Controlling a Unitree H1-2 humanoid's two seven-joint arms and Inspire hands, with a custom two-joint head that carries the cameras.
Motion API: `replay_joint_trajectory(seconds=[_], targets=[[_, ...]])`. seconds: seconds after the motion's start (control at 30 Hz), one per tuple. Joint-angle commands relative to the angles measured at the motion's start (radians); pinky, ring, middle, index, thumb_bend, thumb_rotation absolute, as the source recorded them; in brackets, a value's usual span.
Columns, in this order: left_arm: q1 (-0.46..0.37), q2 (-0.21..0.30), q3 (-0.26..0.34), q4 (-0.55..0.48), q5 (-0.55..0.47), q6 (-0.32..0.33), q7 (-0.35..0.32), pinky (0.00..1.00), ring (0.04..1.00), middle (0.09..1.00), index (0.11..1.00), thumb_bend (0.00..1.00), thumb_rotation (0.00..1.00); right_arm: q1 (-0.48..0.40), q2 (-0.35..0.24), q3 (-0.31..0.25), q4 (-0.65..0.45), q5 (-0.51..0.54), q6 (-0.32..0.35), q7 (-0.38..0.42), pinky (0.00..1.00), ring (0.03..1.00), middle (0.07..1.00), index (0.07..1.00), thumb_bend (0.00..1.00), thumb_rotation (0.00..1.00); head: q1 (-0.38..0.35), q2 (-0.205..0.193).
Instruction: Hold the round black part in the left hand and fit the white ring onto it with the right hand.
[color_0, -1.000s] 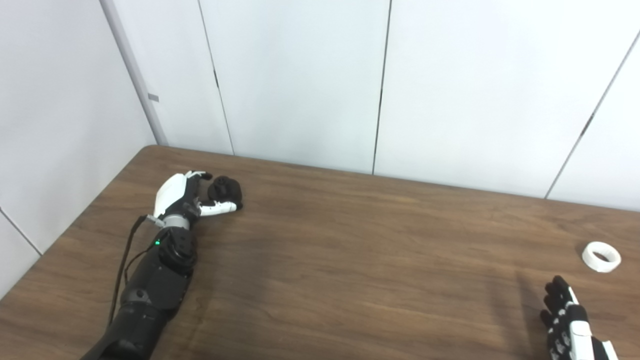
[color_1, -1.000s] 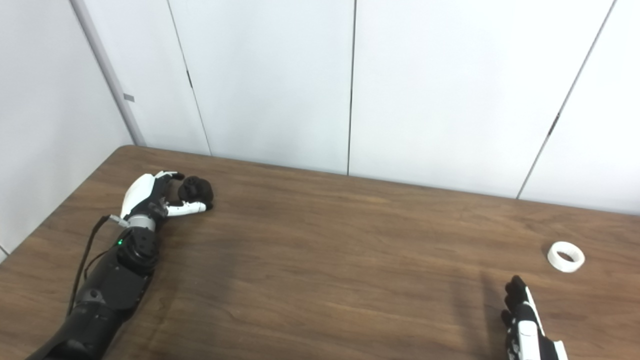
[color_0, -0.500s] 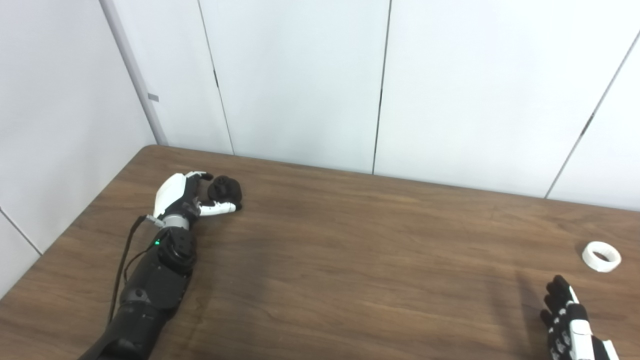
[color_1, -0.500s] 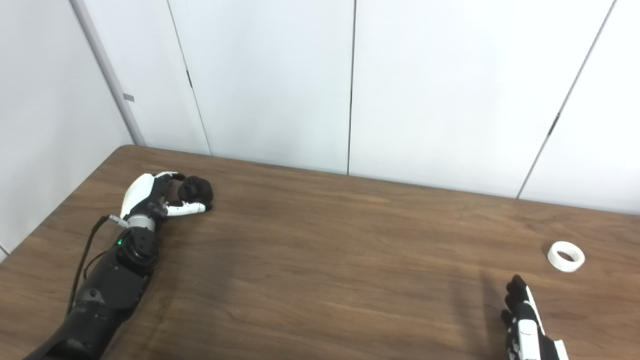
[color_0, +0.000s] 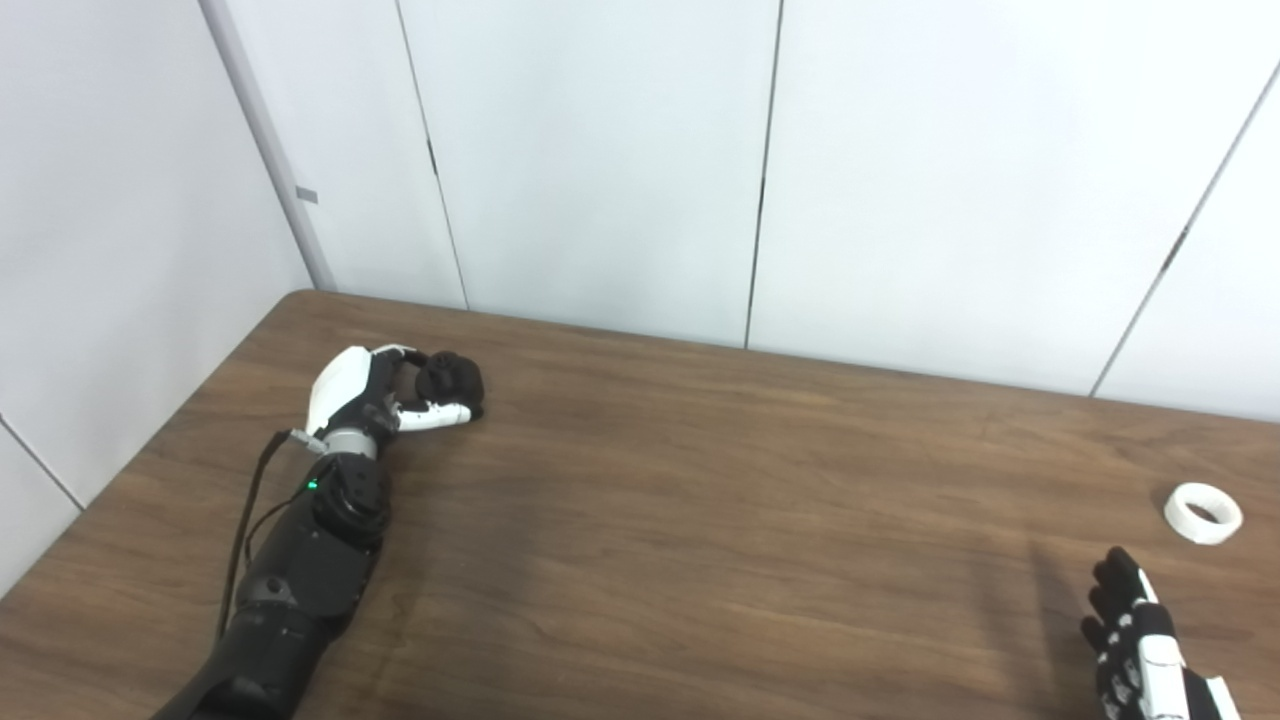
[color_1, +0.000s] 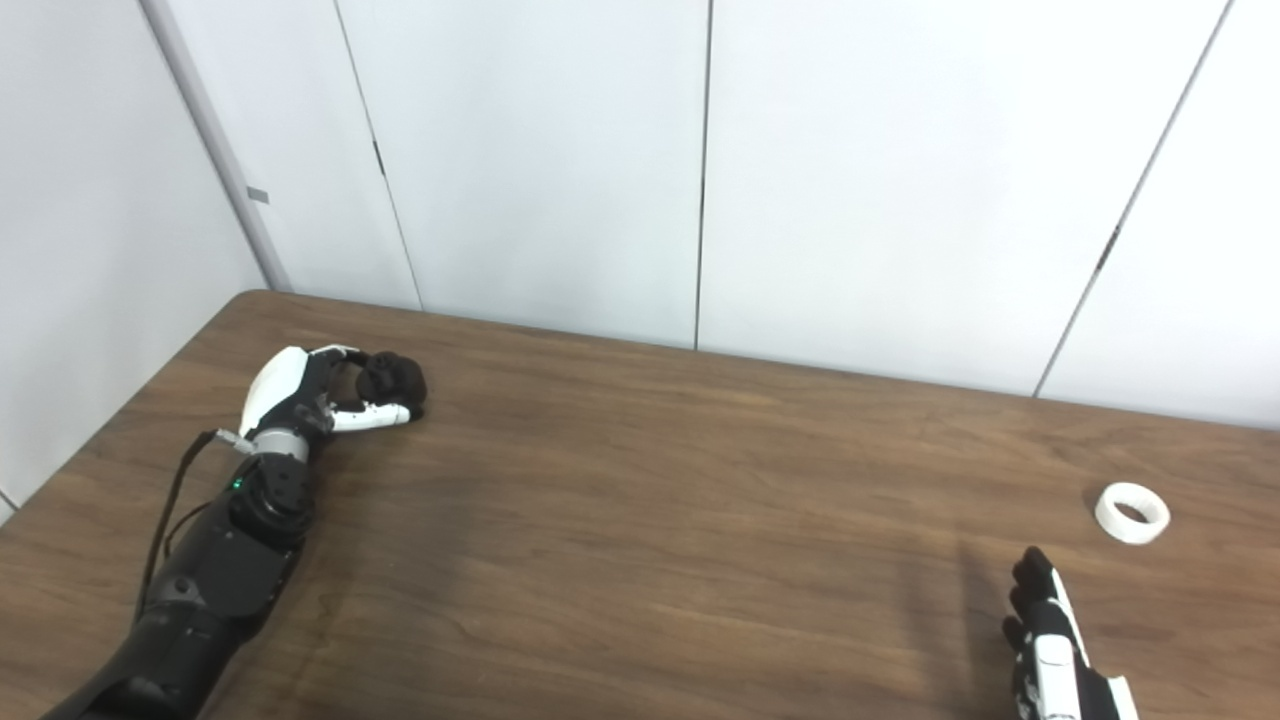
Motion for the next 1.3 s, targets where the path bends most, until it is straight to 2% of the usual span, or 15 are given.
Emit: replay_joint_trajectory(seconds=[0.0, 0.27, 0.47, 0.93, 1.27], targets=[[-0.020, 0.026, -0.003, -0.009, -0.012, -0.020, -0.007, 1.00, 0.985, 0.902, 0.721, 0.93, 0.29, 0.053, 0.000, 0.004, -0.035, 0.001, -0.012, -0.007, 1.00, 1.000, 0.987, 0.990, 0.33, 1.00, 0.000, 0.002], [-0.027, 0.023, -0.008, 0.010, -0.022, -0.028, 0.001, 1.00, 0.970, 0.885, 0.685, 0.92, 0.25, 0.050, -0.001, 0.010, -0.037, -0.010, -0.010, -0.011, 1.00, 1.000, 0.984, 0.993, 0.32, 1.00, -0.004, -0.001], [-0.031, 0.023, -0.018, 0.020, -0.016, -0.045, 0.008, 1.00, 0.965, 0.882, 0.696, 0.93, 0.26, 0.052, -0.004, 0.012, -0.040, -0.010, -0.016, -0.010, 1.00, 1.000, 0.989, 0.997, 0.31, 1.00, -0.005, 0.000], [-0.037, 0.020, -0.038, 0.014, -0.011, -0.027, 0.010, 1.00, 0.972, 0.897, 0.755, 0.92, 0.27, 0.054, -0.002, 0.014, -0.045, -0.020, -0.017, -0.016, 1.00, 1.000, 0.983, 0.989, 0.29, 1.00, -0.005, 0.001], [-0.039, 0.018, -0.040, 0.023, -0.023, -0.036, 0.013, 1.00, 0.971, 0.893, 0.727, 0.91, 0.25, 0.055, -0.002, 0.015, -0.054, -0.021, -0.007, -0.013, 1.00, 1.000, 0.987, 0.991, 0.29, 1.00, -0.006, 0.005]])
